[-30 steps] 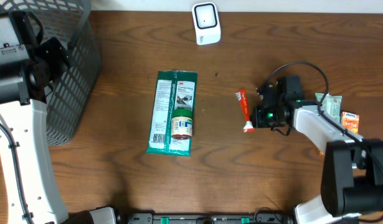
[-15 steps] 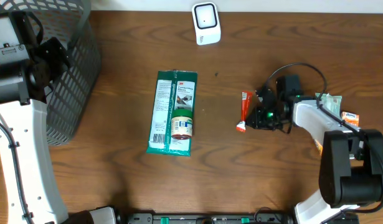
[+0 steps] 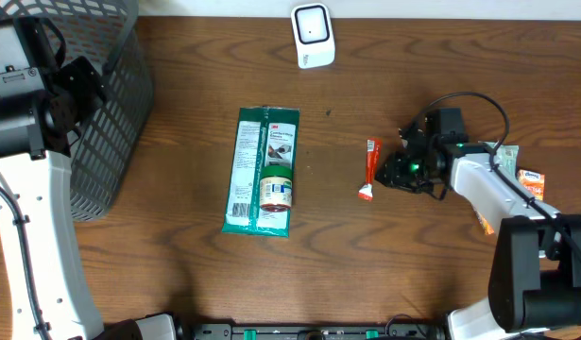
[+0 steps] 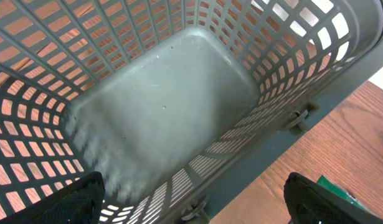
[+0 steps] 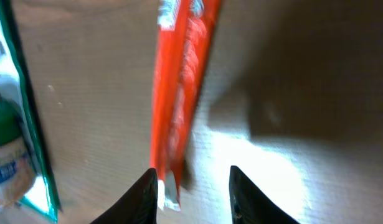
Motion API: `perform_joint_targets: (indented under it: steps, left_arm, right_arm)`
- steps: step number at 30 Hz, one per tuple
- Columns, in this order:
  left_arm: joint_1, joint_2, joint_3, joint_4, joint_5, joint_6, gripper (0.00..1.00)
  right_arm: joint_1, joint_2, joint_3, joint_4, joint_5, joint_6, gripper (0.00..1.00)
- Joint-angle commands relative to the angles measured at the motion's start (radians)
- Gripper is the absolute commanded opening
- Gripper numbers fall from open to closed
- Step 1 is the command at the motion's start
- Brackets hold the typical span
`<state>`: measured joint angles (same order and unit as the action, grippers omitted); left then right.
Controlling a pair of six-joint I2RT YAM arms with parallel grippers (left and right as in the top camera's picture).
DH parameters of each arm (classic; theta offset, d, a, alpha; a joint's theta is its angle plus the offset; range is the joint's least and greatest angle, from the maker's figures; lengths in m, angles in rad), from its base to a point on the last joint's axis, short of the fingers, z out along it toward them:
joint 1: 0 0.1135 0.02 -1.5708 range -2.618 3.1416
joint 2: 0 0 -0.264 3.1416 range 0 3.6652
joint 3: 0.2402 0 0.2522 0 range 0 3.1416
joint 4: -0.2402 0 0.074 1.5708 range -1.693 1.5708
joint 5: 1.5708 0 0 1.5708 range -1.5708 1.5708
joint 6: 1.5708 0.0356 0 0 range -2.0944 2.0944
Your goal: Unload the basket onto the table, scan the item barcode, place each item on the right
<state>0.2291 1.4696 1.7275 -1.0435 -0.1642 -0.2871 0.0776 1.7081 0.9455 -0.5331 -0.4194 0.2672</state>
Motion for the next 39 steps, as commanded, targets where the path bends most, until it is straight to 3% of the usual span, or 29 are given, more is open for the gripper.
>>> perform_joint_targets:
  steps: [1,7,10,14,17,24,29,39]
  left_arm:
    - [0.005,0.000,0.006,-0.003,-0.013,0.010,0.92]
    - [0.005,0.000,0.006,-0.003,-0.013,0.010,0.93]
    - [0.005,0.000,0.006,-0.003,-0.013,0.010,0.92]
    - [0.005,0.000,0.006,-0.003,-0.013,0.010,0.92]
    - [0.005,0.000,0.006,-0.003,-0.013,0.010,0.92]
    - [0.005,0.000,0.006,-0.003,-0.013,0.010,0.92]
    - [0.005,0.000,0.006,-0.003,-0.013,0.010,0.93]
    - [0.005,0.000,0.006,-0.003,-0.013,0.010,0.93]
  right_arm:
    - [0.044,0.002,-0.061,0.064,0.007,0.066,0.32]
    - [0.115,0.002,-0.192,0.219,0.160,0.158,0.24]
    - [0.122,0.002,-0.207,0.211,0.253,0.158,0.01]
    - [0.106,-0.023,-0.176,0.179,0.203,0.003,0.01]
    - [0.094,-0.087,-0.123,0.116,0.111,-0.208,0.01]
    - [0.101,-0.280,-0.113,0.111,0.109,-0.483,0.01]
    - [0.132,-0.386,-0.085,0.154,0.235,-0.512,0.01]
    - [0.152,-0.301,0.415,-0.117,0.397,-0.696,0.01]
